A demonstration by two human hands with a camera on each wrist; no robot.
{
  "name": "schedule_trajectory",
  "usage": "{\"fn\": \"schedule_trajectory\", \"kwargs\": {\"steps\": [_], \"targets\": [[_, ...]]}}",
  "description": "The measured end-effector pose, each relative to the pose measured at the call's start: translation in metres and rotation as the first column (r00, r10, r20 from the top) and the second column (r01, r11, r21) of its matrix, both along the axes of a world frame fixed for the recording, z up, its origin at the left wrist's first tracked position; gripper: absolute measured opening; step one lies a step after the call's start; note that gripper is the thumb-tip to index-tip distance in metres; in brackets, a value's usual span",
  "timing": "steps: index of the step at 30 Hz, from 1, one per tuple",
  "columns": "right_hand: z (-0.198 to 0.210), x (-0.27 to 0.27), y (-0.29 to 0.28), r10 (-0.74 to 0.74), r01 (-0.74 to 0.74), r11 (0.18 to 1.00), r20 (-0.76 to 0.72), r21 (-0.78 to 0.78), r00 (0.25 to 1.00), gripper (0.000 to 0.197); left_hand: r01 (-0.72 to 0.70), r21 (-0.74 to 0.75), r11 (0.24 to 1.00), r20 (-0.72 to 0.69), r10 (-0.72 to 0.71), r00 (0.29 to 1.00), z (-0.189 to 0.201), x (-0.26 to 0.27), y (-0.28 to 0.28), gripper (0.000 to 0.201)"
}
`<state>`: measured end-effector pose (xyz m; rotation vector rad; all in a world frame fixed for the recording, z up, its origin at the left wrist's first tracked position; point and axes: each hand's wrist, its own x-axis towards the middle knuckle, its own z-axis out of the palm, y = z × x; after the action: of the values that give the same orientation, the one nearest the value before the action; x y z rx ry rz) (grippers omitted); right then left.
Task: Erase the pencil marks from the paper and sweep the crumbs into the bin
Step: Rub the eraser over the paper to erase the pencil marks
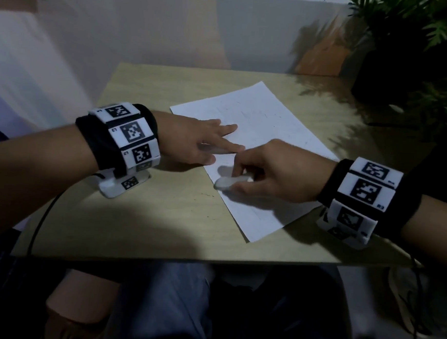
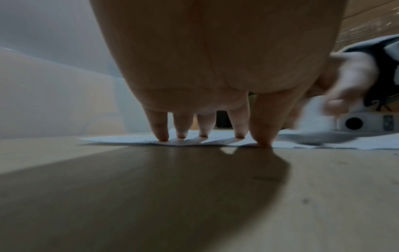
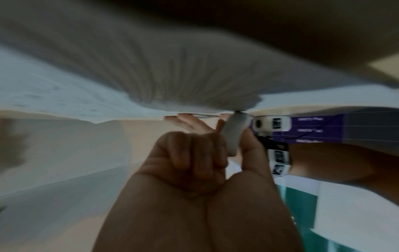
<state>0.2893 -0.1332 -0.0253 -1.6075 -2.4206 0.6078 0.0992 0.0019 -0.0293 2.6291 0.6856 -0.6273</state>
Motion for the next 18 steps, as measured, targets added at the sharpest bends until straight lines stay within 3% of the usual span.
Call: {"fn": "schedule_trajectory", "kwargs": {"steps": [2, 5, 7, 9, 11, 15, 18], "targets": [[0.002, 0.004, 0.003, -0.047, 0.047, 0.998, -0.025, -0.030, 0.999, 0.039, -0.005, 0.014, 1.000, -0.020, 0.005, 1.000, 0.001, 0.000, -0.001, 0.062], [-0.001, 0.012, 0.011, -0.194, 0.180, 0.970, 0.072, 0.164, 0.978, 0.037, -0.001, 0.060, 0.998, -0.049, 0.004, 0.999, 0.001, 0.000, -0.001, 0.062], [-0.002, 0.011, 0.008, -0.154, 0.136, 0.973, 0.087, 0.184, 0.984, 0.032, 0.002, 0.064, 0.998, -0.048, 0.001, 0.999, 0.000, -0.001, 0.000, 0.062], [-0.001, 0.008, 0.001, -0.055, 0.053, 0.998, 0.039, 0.045, 0.998, 0.031, 0.008, 0.061, 0.998, -0.048, -0.005, 0.999, -0.002, -0.001, 0.002, 0.062], [0.001, 0.010, 0.001, -0.056, 0.056, 0.998, -0.009, -0.025, 0.998, 0.035, 0.006, 0.065, 0.998, -0.055, -0.002, 0.998, -0.002, -0.001, 0.002, 0.062], [0.001, 0.016, 0.006, -0.181, 0.169, 0.973, 0.067, 0.160, 0.981, 0.048, 0.007, 0.071, 0.997, -0.058, -0.003, 0.998, -0.001, 0.000, 0.000, 0.062], [0.000, 0.009, -0.003, -0.051, 0.048, 0.996, 0.041, 0.073, 0.998, 0.042, 0.000, 0.065, 0.998, -0.055, 0.004, 0.998, -0.001, -0.001, 0.000, 0.062]]}}
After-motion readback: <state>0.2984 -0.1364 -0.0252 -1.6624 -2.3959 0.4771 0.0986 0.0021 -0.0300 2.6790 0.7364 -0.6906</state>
